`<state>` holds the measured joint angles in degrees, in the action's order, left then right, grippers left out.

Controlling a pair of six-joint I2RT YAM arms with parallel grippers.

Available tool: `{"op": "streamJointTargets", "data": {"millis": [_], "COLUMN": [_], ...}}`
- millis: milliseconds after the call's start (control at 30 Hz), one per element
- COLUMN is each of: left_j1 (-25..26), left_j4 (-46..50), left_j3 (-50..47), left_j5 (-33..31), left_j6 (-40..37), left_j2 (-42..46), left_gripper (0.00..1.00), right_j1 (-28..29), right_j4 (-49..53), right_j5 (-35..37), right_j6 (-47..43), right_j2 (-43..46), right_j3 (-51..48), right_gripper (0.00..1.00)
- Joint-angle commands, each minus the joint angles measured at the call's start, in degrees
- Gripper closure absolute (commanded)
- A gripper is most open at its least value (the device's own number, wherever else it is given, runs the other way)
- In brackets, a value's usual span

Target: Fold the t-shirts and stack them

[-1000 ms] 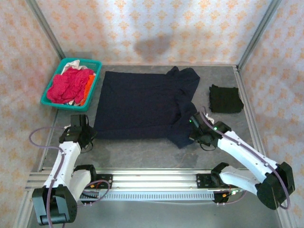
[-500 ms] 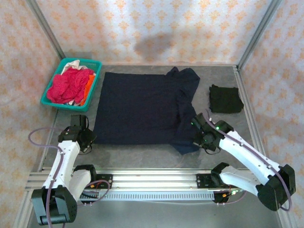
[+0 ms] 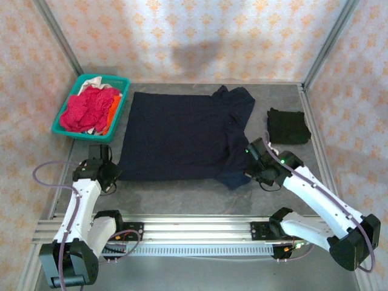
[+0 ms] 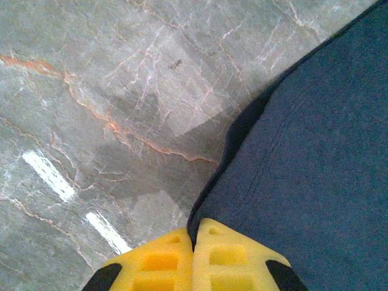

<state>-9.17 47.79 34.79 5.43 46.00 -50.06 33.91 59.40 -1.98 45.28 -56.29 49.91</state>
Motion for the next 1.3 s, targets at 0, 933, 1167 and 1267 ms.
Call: {"op": "streamJointTargets", "data": {"millis": [0,933,1167,1267], "left_j1": [-0.36,-0.41,-0.38,-0.38], "left_j4": [1.96,-3.72,-3.36,-3.21], "left_j3": [-0.09,-8.22,-8.20,-8.15], "left_j5": [-3.76,-2.79,-3.16,-3.25], "left_j6": [0.49,5.28,5.43,5.51], "left_j2": [-0.57,-0.20,0.87,1.00], "left_gripper": [1.00,1.00,1.00,1.00], "right_j1": [-0.42,-11.14,-14.03,-14.42], "right_j4": [0.69,-19.09,-13.41,-10.92], "right_j5": [-2.45,5.09,-0.12,-2.24], "right_j6": [2.10,-29.26,-32.17,-34.04], "right_j2": [0.14,-63.59,-71.57,-72.94], "right_j3": [-4.62,47.38,55.87,57.73], "right_gripper": [1.00,0.31,0.44,0.54]}}
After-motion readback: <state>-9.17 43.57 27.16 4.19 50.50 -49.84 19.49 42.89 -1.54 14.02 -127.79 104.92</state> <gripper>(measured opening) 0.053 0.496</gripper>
